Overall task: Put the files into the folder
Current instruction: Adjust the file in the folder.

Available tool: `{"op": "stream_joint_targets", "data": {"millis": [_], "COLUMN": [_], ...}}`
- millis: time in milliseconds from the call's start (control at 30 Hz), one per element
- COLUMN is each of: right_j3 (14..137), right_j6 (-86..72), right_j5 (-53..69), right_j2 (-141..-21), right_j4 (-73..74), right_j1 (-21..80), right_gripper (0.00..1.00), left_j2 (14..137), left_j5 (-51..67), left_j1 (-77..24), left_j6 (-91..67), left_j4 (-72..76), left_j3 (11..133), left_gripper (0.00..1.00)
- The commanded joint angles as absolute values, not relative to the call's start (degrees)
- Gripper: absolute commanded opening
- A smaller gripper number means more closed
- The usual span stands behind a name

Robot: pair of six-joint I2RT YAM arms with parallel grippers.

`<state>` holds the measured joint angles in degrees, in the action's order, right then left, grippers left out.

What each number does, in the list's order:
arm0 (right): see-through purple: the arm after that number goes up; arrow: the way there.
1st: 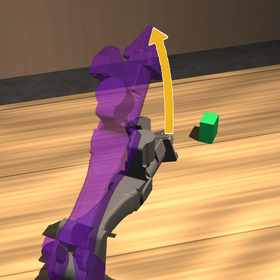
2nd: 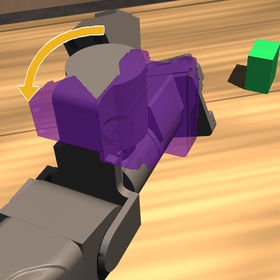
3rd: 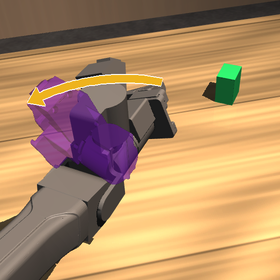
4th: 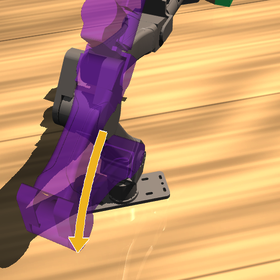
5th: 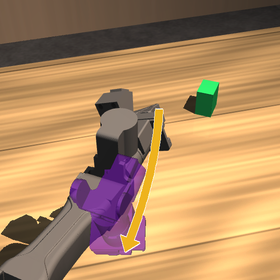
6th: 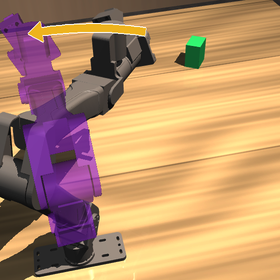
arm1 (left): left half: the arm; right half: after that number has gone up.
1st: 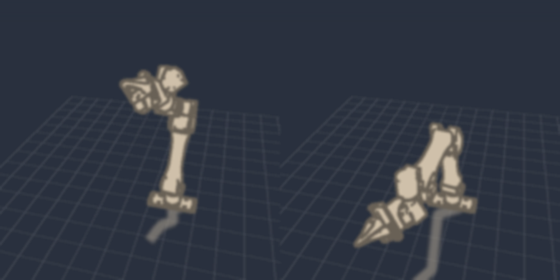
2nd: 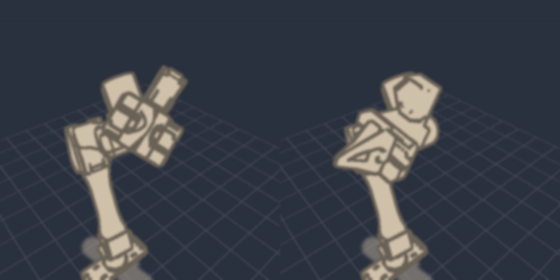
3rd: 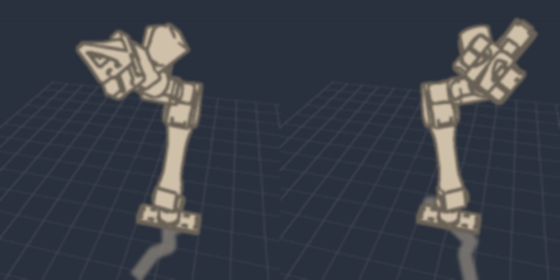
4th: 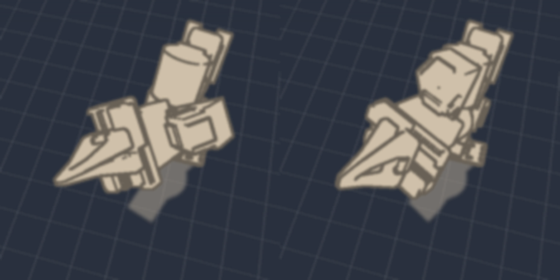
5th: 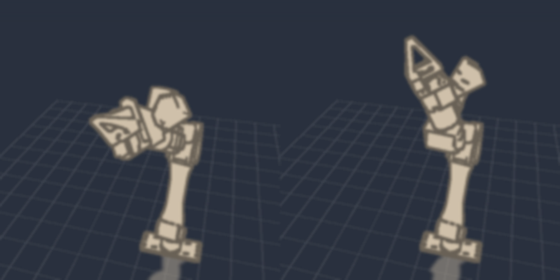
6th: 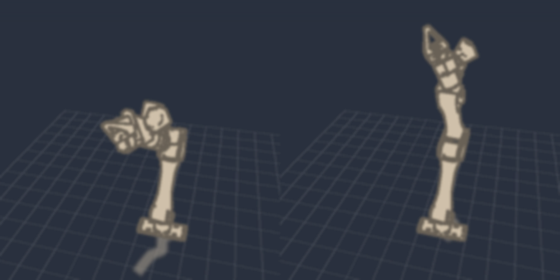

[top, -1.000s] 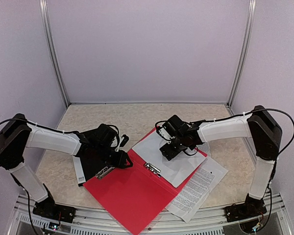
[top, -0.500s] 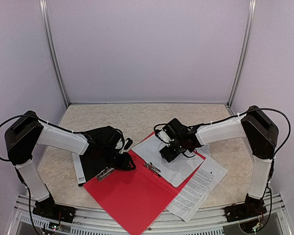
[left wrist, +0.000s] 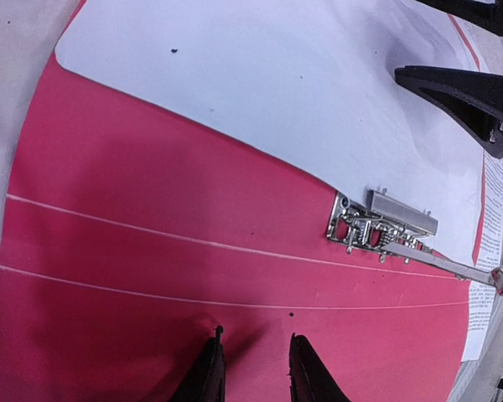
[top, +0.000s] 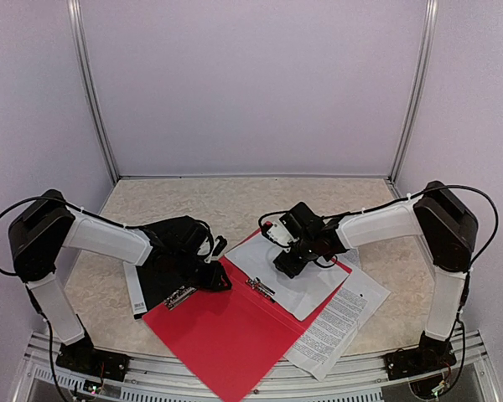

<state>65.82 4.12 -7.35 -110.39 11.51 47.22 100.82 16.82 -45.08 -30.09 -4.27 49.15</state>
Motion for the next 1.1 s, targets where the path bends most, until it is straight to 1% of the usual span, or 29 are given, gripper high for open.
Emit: {"op": "stream_joint_targets", "data": {"millis": [0, 133, 433, 600, 900, 1067], "right_j3": [64.3, 64.5, 65.3, 66.2, 68.1, 69.8], "right_j6": [8.0, 9.7, 10.6, 10.2, 10.9, 11.5], "right_j5": [-5.2, -5.0, -0.5, -1.8, -8.1, -7.1], "right_j2": [-110.1, -109.3, -109.2, -110.2, -110.2, -110.7], "right_j4": [18.3, 19.7, 18.6, 18.9, 20.6, 20.8], "right_j1": [47.1, 46.9, 47.0, 47.4, 47.4, 47.4], "right_gripper": [0.68, 0.68, 0.68, 0.67, 0.68, 0.68], "left_j2": [104.2, 103.9, 104.0, 103.9, 104.1, 104.2], "left_j5": [11.9, 11.2, 10.7, 10.5, 10.6, 10.4], "left_j1": [-45.4, -45.4, -45.4, -45.4, -45.4, -45.7], "left_j6": [-29.1, -28.9, -28.8, -28.7, -28.2, -28.2], "left_j4": [-12.1, -12.1, -12.4, -12.7, -13.2, -13.6], "left_j3": [45.8, 45.5, 45.8, 46.1, 47.0, 47.3], "left_gripper": [0.25, 0.24, 0.24, 0.24, 0.24, 0.24]}}
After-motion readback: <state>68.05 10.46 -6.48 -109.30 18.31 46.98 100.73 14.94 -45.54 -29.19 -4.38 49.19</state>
